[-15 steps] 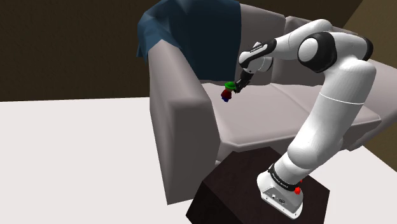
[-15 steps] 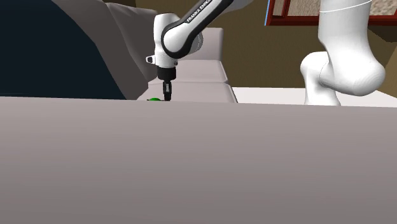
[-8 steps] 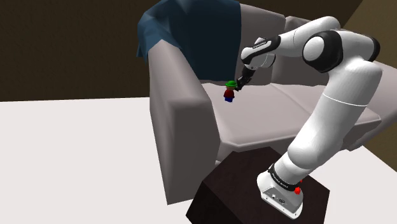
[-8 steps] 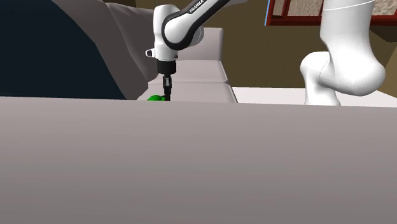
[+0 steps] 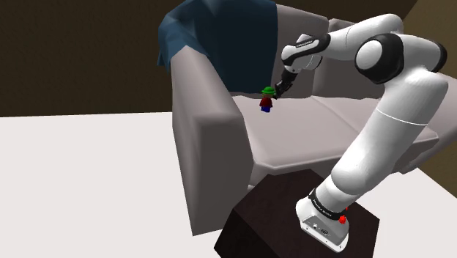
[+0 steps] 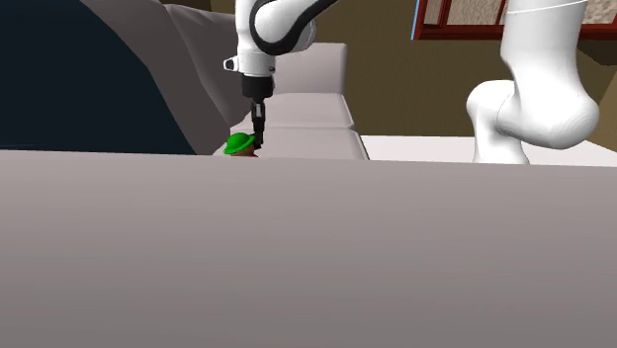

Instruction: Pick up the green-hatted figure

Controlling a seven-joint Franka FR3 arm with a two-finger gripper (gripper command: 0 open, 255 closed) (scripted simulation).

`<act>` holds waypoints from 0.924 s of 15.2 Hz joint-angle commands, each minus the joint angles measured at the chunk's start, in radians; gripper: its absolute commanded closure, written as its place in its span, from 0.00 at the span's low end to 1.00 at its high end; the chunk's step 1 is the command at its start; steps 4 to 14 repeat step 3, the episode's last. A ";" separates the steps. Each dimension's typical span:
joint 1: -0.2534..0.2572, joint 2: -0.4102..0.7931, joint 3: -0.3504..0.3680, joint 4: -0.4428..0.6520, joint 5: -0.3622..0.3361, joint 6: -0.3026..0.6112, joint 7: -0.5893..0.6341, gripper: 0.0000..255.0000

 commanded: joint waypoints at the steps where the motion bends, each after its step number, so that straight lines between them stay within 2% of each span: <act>1: 0.001 -0.009 -0.001 0.018 -0.006 -0.026 0.006 1.00; 14: 0.001 -0.010 -0.001 0.019 -0.007 -0.028 0.006 1.00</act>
